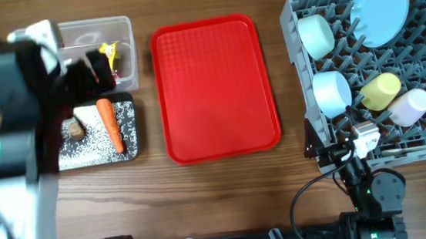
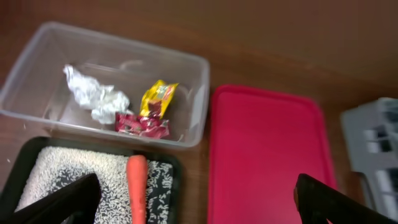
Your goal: Sort waste into correct bins and load items into the dishwasher rack
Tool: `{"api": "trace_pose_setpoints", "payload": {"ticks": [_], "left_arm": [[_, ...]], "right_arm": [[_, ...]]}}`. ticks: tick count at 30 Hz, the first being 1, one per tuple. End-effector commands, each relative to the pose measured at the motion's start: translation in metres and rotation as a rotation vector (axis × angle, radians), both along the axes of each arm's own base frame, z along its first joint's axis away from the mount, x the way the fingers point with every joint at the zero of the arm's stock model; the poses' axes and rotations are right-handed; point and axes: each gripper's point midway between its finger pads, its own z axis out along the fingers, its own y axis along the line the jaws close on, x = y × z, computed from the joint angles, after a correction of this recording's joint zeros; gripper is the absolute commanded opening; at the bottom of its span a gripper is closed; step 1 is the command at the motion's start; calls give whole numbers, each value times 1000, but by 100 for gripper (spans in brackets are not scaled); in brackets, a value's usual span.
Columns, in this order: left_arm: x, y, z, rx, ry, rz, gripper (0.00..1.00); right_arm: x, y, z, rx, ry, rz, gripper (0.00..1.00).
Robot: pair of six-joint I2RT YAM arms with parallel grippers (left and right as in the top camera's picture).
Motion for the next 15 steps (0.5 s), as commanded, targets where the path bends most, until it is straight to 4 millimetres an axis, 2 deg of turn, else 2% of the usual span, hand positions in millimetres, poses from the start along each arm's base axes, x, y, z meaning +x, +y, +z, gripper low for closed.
{"api": "trace_pose_setpoints", "payload": {"ticks": [1, 4, 6, 11, 15], "left_arm": [[-37, -6, 31, 32, -118, -15, 100], [-51, -7, 40, 30, -260, -17, 100], [-57, -7, 35, 27, -380, -15, 100], [-69, -16, -4, 0, -628, -62, 100], [-71, -17, -41, -5, -677, -66, 100]], "right_arm": [[0, 0, 3, 10, -11, -3, 100], [0, 0, 3, 10, -11, -3, 100], [0, 0, 3, 10, -11, -3, 100], [0, 0, 3, 10, -11, -3, 100], [0, 0, 3, 10, -11, -3, 100]]}}
